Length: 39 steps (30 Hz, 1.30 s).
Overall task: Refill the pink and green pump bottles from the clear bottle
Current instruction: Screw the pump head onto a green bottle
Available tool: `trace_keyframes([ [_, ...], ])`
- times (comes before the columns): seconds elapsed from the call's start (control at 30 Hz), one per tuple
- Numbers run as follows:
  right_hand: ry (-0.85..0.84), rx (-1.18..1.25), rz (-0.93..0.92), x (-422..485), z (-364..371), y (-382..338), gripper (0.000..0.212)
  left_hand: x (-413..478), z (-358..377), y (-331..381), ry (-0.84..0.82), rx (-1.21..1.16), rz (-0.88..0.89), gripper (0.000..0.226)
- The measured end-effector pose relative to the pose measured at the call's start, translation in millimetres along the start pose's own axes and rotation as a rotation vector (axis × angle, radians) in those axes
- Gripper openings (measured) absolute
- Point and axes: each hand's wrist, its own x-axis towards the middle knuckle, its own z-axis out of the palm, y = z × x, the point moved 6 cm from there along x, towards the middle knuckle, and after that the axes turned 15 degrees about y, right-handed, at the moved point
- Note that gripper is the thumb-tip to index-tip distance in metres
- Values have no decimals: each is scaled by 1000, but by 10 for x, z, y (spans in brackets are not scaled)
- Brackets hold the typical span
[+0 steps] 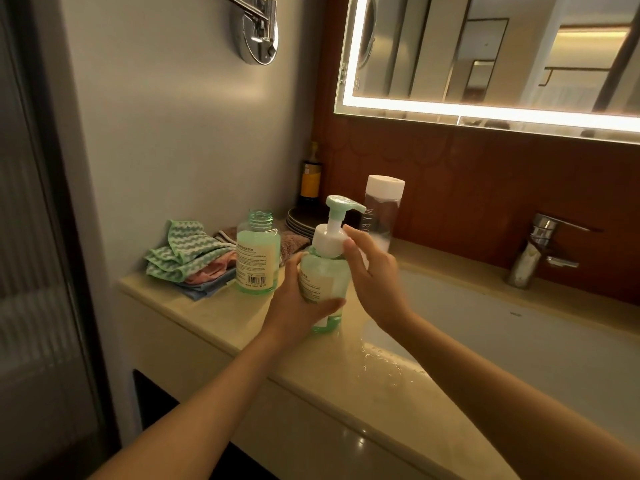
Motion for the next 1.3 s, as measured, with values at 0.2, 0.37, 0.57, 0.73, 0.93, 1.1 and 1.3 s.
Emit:
trace_keyframes([
  [0.2,-64,42,64,126,80,-39,52,-9,3,4,-9,14,-7,88],
  [0.37,-150,1,53,149,177,-43,38,-12,-7,22,-7,20,4,88],
  [0.57,-27,-232,-45,292,114,-102,55,-22,-16,34,-6,18,2,86],
  [0.73,33,-358,-240,152,130,-148,52,-25,-5,31,-13,5,-10,89],
  [0.93,59,-266,-210,140,30,-124,36,-19,1,36,-6,-1,-7,87],
  [1.1,-116,39,29,114,210,-70,39,-9,-5,26,-5,-12,3,83],
  [1.3,-42,-40,-66,64,103,2,39,1,2,13,0,-2,17,83],
])
